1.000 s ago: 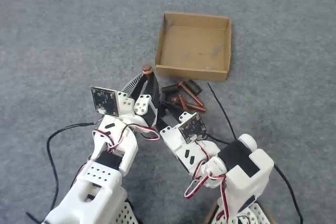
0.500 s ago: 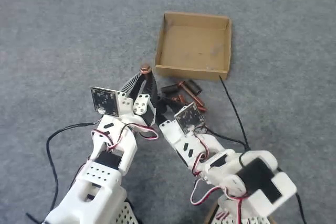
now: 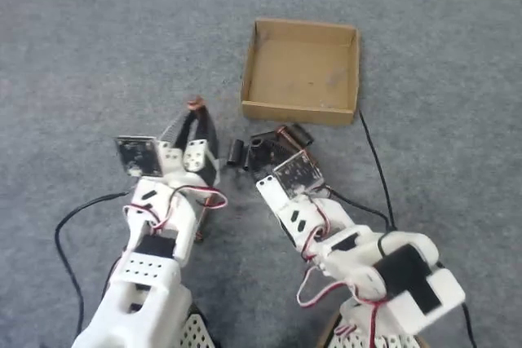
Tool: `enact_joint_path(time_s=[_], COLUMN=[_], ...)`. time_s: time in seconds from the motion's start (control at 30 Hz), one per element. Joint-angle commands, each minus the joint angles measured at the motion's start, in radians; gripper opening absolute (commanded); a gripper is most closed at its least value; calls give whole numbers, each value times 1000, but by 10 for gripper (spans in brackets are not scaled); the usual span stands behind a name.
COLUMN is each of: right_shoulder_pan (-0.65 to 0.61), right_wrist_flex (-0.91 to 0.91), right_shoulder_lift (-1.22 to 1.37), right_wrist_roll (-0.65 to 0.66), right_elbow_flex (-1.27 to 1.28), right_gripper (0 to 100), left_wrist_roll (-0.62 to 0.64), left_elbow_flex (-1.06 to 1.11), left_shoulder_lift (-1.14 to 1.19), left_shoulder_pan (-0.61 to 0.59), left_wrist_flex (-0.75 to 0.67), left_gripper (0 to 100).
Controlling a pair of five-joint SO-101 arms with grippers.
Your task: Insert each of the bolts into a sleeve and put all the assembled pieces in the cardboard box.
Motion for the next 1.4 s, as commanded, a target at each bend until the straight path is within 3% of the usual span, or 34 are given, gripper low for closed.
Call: enact_joint_path(time_s=[0.0,0.23,0.33,0.43,0.5,0.57,0.73,0.83,1.0,1.37], right_shoulder_pan=[13,12,12,-19,-31,-15,62,65,68,174], right_wrist_flex=[73,88,91,128,217,369,978,1214,1267,1535], right_shoulder_lift=[42,143,90,-42,-154,-283,-618,-763,-858,-858], right_wrist_roll=[29,23,23,23,23,-17,-144,-181,-183,-235], right_elbow_flex=[-109,-226,-169,-57,5,32,-29,-51,2,-100], right_gripper=[6,6,6,6,6,6,6,6,6,6], left_wrist_roll=[-8,-6,-15,-103,-130,-133,-132,-132,-135,-132], left_elbow_flex=[8,13,-31,-125,-174,-208,-398,-572,-769,-789], left_shoulder_lift=[-28,-28,-28,-26,-2,74,396,582,730,749], left_shoulder_pan=[-78,-172,-157,-143,-141,-141,-149,-173,-184,-176], left_wrist_flex=[66,135,298,545,637,643,672,787,1008,1025], left_gripper=[11,11,12,12,12,12,12,12,12,12])
